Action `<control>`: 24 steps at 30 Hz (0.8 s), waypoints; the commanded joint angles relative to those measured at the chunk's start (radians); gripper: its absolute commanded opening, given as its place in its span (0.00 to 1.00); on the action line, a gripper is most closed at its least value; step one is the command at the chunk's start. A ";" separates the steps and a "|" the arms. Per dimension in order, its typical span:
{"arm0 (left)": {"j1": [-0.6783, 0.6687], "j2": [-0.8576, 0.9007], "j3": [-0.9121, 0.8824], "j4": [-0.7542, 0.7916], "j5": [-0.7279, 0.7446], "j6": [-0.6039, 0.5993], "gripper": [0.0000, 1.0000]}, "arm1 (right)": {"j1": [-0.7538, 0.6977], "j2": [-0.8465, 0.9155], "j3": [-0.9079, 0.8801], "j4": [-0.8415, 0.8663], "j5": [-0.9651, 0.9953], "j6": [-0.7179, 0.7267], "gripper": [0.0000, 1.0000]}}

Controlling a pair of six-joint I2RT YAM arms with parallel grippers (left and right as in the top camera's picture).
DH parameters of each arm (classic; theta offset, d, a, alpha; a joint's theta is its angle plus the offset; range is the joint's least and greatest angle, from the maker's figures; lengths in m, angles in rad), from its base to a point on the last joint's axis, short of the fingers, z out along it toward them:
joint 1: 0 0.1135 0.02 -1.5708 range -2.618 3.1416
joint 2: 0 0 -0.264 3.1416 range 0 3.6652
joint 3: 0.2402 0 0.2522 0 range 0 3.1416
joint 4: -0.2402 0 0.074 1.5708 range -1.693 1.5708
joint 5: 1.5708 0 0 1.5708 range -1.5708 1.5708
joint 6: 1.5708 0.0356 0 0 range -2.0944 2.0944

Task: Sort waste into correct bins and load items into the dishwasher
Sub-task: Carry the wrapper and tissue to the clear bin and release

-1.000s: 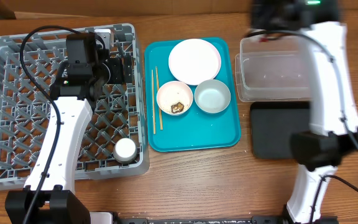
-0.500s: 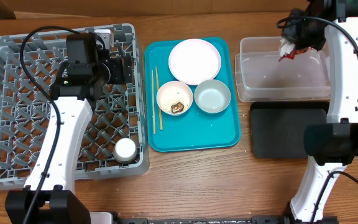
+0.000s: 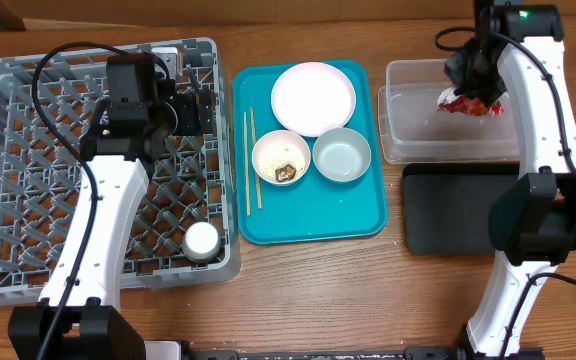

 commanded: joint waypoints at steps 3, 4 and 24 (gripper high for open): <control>0.006 -0.028 0.022 0.000 -0.003 -0.018 1.00 | -0.006 -0.007 -0.010 0.022 0.069 0.146 0.04; 0.006 -0.028 0.022 0.000 -0.003 -0.018 1.00 | -0.006 -0.007 -0.010 0.025 0.069 0.146 0.04; 0.006 -0.028 0.022 0.011 -0.002 -0.037 1.00 | -0.006 -0.020 0.084 0.053 -0.097 -0.183 0.86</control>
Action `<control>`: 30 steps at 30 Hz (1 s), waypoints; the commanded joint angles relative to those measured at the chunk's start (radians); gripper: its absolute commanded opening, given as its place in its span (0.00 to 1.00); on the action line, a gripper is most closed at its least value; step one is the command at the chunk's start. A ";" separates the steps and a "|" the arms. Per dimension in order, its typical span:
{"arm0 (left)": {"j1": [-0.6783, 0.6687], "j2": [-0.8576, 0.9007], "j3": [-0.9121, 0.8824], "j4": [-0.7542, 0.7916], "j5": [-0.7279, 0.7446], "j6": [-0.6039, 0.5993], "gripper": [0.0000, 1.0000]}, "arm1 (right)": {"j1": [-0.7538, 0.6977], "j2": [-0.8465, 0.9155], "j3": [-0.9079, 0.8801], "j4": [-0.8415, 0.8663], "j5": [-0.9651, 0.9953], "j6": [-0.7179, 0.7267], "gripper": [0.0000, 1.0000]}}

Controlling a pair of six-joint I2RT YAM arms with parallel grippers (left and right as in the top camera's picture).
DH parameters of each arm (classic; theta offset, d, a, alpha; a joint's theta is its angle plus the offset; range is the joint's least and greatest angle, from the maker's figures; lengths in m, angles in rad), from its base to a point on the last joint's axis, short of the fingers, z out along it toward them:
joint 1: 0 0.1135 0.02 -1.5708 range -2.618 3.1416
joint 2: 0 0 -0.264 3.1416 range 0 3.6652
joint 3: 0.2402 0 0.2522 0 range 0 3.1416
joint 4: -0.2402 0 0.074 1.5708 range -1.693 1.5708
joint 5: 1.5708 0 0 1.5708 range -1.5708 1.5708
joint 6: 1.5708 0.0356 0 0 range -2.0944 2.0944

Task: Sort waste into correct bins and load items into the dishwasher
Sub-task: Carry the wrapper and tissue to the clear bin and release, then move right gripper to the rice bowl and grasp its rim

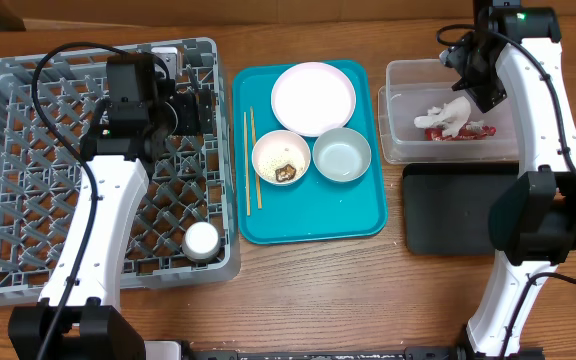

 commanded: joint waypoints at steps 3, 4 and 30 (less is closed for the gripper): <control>0.006 -0.028 0.023 0.011 0.006 -0.031 1.00 | 0.010 -0.040 0.155 -0.042 -0.199 -0.297 0.87; 0.006 -0.028 0.023 0.013 0.006 -0.040 1.00 | 0.021 -0.046 0.177 -0.060 -0.234 -0.336 0.87; 0.007 -0.028 0.024 -0.091 0.050 -0.047 1.00 | 0.532 -0.045 -0.069 -0.032 -0.273 -0.198 0.60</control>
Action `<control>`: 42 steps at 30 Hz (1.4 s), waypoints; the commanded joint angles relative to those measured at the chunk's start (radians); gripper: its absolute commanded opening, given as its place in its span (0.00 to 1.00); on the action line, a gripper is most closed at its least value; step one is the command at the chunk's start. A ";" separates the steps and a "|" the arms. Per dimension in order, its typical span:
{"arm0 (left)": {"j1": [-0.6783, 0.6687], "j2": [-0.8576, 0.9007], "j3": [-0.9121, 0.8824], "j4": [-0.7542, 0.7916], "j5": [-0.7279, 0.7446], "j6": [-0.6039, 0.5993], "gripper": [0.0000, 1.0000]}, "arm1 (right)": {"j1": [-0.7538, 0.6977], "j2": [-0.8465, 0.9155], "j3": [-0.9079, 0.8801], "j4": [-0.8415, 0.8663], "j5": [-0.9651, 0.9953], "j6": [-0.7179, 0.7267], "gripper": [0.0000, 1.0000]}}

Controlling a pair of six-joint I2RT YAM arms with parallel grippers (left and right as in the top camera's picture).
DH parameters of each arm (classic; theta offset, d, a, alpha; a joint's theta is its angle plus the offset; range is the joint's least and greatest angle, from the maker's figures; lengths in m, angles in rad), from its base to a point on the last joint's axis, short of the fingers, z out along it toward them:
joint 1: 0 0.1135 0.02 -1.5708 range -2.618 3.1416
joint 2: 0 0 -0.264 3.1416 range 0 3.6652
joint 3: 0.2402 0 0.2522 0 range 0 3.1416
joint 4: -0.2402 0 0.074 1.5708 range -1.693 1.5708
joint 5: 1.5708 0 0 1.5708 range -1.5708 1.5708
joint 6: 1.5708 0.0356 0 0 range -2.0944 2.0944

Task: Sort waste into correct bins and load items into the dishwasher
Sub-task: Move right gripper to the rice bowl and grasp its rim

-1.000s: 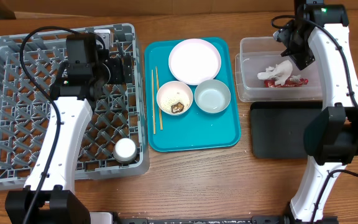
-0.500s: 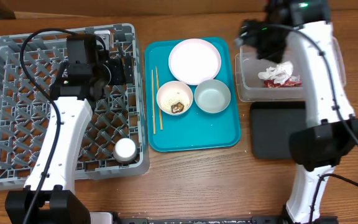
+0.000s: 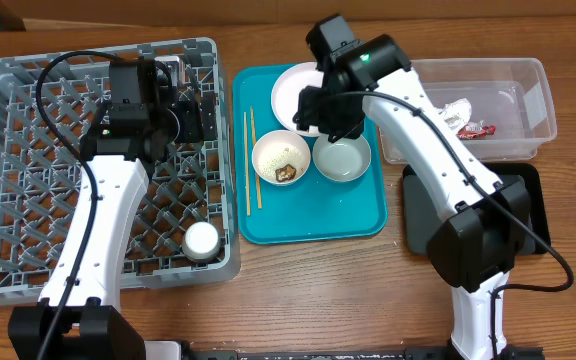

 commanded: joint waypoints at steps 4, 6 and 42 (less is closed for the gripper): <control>0.007 -0.028 0.023 -0.013 0.008 -0.037 1.00 | 0.070 -0.014 -0.045 0.090 0.011 0.101 0.60; 0.013 -0.028 0.023 -0.012 0.006 -0.063 0.99 | 0.097 -0.013 -0.066 0.169 0.021 0.102 0.60; 0.216 -0.028 0.023 -0.043 -0.047 -0.193 1.00 | 0.220 0.235 -0.099 0.433 0.134 0.040 0.46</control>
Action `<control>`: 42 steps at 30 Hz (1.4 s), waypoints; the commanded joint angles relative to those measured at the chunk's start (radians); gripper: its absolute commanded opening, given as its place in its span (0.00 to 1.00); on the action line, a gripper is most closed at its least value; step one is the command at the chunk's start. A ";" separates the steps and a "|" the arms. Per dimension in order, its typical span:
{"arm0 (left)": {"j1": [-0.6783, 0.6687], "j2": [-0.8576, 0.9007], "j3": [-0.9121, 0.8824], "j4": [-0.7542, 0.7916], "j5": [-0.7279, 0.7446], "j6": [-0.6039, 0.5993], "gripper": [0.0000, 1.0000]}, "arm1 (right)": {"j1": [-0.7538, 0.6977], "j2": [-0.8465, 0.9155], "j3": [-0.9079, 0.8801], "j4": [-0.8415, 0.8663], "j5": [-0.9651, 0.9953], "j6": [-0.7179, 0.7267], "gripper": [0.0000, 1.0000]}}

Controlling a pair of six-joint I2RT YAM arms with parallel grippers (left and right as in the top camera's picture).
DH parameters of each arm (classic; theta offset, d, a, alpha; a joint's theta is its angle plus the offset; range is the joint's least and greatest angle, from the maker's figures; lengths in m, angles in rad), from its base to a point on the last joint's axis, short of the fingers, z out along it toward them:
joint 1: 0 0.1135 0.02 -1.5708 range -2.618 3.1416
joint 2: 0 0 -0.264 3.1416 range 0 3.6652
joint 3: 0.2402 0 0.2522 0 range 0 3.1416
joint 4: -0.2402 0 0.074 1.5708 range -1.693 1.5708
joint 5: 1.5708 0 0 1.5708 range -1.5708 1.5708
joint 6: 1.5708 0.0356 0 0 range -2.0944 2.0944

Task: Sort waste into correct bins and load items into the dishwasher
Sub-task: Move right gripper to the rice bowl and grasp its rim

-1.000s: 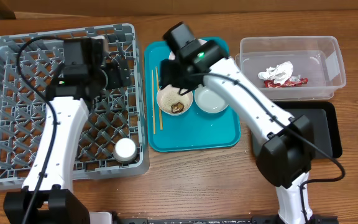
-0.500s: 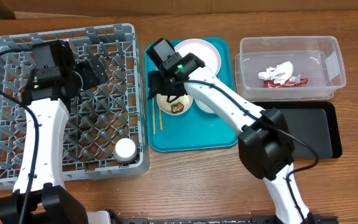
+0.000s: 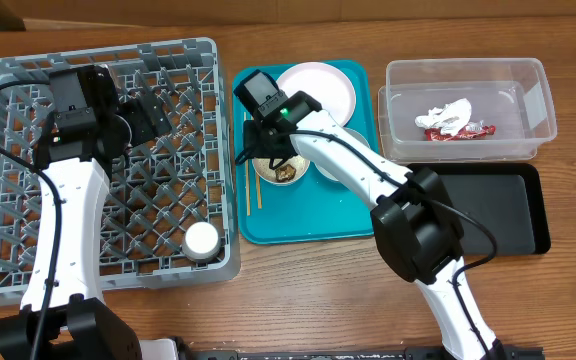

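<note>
On the teal tray [image 3: 308, 225] are a white plate [image 3: 320, 88], a bowl with food scraps [image 3: 286, 173], a grey-green bowl [image 3: 326, 168] mostly under my right arm, and chopsticks [image 3: 248, 195] along the left edge. My right gripper [image 3: 258, 152] hangs over the upper ends of the chopsticks, beside the food bowl. Its fingers are hidden under the wrist. My left gripper [image 3: 151, 110] is open over the back of the grey dish rack [image 3: 8, 250], holding nothing. A white cup [image 3: 201, 240] stands in the rack's front right corner.
A clear plastic bin [image 3: 528, 90] at the back right holds a red wrapper [image 3: 458, 131] and crumpled white tissue [image 3: 450, 113]. A black tray [image 3: 488, 210] lies in front of it. Bare wooden table shows along the front edge.
My right arm has moved from the middle of the tray, near the plate, to the tray's left edge over the chopsticks. My left arm has moved left over the rack.
At first my right gripper held a red wrapper over the clear bin. Then the wrapper lay in the bin beside the tissue with the gripper above it. After that the arm was over the tray's bowls, and now it is at the chopsticks.
</note>
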 commanded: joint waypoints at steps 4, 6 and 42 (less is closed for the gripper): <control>0.006 -0.028 0.022 -0.015 -0.051 -0.013 1.00 | 0.045 0.045 -0.002 -0.007 0.035 -0.004 0.46; 0.006 -0.028 0.022 -0.019 -0.059 -0.013 1.00 | 0.056 0.045 -0.002 -0.013 0.053 -0.004 0.45; 0.006 -0.027 0.021 -0.032 -0.138 -0.009 1.00 | 0.053 0.040 0.386 -0.453 0.089 -0.095 0.04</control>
